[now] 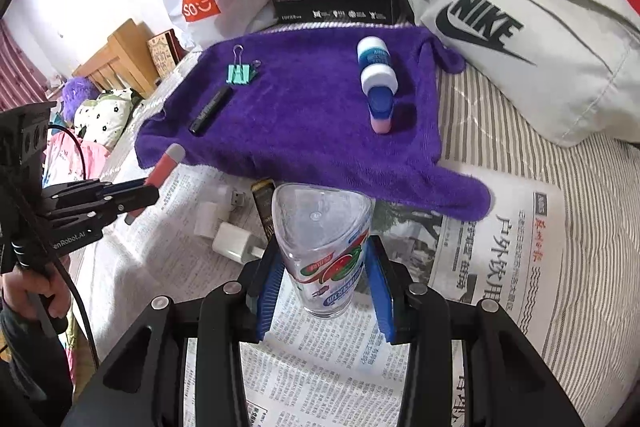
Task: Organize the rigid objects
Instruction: 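Lower the highlighter onto the towel while the right gripper sets the mint bottle there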
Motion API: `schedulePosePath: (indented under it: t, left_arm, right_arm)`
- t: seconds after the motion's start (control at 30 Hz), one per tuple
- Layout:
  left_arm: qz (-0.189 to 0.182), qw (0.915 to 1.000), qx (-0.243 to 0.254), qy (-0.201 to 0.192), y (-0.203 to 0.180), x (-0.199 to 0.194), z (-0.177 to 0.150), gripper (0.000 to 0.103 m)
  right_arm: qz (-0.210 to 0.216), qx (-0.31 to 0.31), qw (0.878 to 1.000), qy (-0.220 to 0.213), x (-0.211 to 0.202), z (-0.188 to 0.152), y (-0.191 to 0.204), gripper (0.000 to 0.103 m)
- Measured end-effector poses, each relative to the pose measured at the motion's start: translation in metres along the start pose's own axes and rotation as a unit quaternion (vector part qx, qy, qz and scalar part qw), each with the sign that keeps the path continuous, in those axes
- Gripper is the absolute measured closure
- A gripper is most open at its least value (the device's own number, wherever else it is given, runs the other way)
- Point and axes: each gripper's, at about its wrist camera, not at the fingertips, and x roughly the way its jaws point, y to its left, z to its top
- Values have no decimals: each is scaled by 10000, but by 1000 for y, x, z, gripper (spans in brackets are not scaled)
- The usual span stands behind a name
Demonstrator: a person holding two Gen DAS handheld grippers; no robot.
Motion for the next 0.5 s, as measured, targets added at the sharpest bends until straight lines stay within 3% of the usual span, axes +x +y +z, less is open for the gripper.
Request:
schedulePosePath:
  t: [0.5]
  left_arm:
    - [-56, 9998, -28, -166, 17, 9, 46, 91]
  right_arm:
    - [-16, -117, 9996, -259, 11, 79, 2, 63]
